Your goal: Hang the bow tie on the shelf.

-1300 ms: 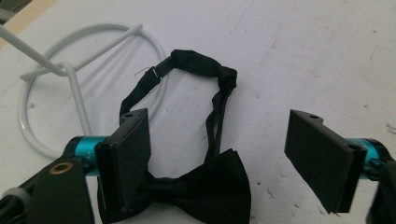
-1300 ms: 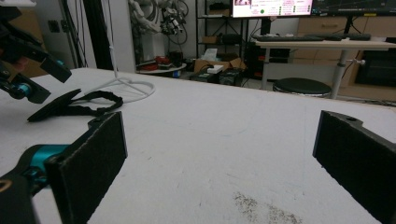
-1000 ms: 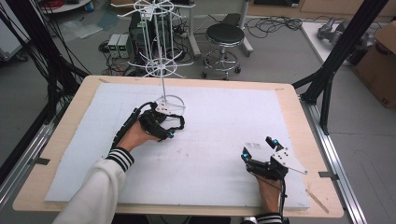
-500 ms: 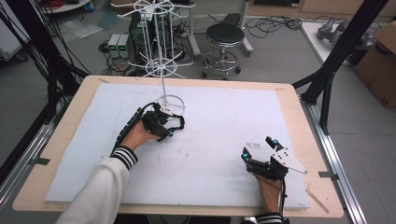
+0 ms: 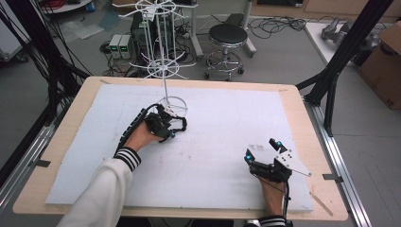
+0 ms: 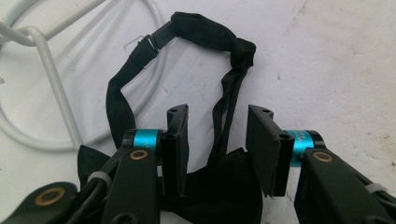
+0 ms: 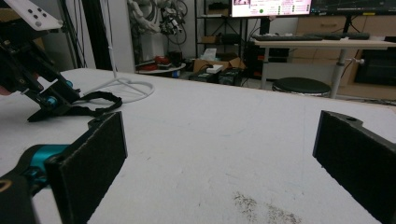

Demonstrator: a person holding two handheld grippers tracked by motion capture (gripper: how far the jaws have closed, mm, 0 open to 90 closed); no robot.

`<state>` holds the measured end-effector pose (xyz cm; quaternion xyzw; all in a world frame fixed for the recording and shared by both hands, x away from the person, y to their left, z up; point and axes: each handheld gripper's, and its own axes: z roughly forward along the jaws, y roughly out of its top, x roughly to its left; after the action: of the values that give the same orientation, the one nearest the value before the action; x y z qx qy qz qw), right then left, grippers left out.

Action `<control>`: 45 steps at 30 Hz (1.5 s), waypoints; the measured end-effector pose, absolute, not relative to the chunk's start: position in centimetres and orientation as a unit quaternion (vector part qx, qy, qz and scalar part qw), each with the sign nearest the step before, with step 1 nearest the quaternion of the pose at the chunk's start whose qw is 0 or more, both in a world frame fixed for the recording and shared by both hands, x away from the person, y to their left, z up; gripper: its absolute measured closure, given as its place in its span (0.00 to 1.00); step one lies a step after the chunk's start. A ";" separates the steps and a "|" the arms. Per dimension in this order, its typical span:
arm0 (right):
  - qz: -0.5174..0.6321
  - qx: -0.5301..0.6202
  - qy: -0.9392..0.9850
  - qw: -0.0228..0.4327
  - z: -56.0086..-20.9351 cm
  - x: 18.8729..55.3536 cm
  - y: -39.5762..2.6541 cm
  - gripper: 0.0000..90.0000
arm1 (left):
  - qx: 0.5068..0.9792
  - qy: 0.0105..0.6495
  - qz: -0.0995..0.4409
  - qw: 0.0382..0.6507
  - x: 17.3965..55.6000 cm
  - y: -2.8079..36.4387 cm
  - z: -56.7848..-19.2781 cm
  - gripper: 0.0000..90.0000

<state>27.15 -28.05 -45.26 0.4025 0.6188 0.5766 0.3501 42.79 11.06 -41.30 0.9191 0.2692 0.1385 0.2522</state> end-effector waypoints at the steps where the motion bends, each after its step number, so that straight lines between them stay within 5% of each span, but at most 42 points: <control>1: 0.577 0.403 0.619 0.350 -45.3 27.1 -28.1 0.02 | 0.920 0.268 0.137 0.251 42.8 11.0 -41.3 0.66; 25: 0.578 0.404 0.616 0.350 -45.3 27.2 -28.1 0.02 | 0.922 0.275 0.135 0.237 42.7 10.5 -41.8 0.94; 45: 0.579 0.405 0.616 0.348 -45.3 27.2 -28.1 0.02 | 0.913 0.279 0.146 0.260 42.1 10.9 -41.0 0.97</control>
<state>27.16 -28.13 -45.25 0.4051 0.6164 0.5789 0.3476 42.09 10.91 -40.95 0.9130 0.2786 0.1464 0.2596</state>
